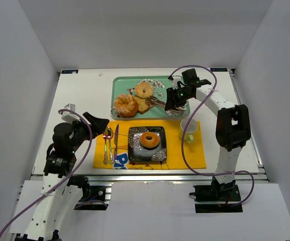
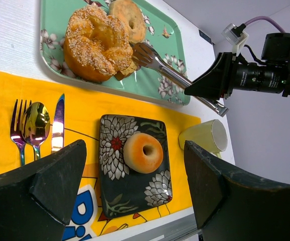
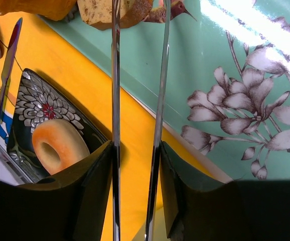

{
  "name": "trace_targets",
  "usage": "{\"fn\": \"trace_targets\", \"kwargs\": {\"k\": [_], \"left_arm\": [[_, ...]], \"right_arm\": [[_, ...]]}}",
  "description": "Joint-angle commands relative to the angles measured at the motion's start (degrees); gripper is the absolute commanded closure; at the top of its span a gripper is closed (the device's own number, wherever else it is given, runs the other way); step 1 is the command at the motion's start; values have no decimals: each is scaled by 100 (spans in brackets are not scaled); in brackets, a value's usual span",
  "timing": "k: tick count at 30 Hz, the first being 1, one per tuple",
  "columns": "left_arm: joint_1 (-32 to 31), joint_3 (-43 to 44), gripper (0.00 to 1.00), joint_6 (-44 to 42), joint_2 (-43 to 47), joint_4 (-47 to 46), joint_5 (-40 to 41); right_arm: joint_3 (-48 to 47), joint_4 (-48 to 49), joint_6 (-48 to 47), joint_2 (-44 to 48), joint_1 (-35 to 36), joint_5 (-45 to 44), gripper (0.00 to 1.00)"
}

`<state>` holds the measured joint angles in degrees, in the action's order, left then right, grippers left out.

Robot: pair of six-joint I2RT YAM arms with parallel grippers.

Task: Place the bread

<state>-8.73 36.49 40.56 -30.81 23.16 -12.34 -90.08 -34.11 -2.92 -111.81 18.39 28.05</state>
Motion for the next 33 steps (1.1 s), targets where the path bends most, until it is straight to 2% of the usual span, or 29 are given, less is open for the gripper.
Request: {"fn": "trace_targets", "kwargs": {"k": [1,7,11,16,33], "left_arm": [[29,218,12,-13,40,57,100],[29,183,12,40,119,49,109],[29,201,12,31,75,13,91],[21,236,12,5,40,-4,82],[29,192,12,31,93,-48,65]], "right_arm": [[-79,45,81,-16,42,244,55],[52,9,107,19,68,341,62],[79,1,151,36,59,490,72],[96,-34,142,124,50,552,79],[412,-105,248,1117,-503,807,85]]}}
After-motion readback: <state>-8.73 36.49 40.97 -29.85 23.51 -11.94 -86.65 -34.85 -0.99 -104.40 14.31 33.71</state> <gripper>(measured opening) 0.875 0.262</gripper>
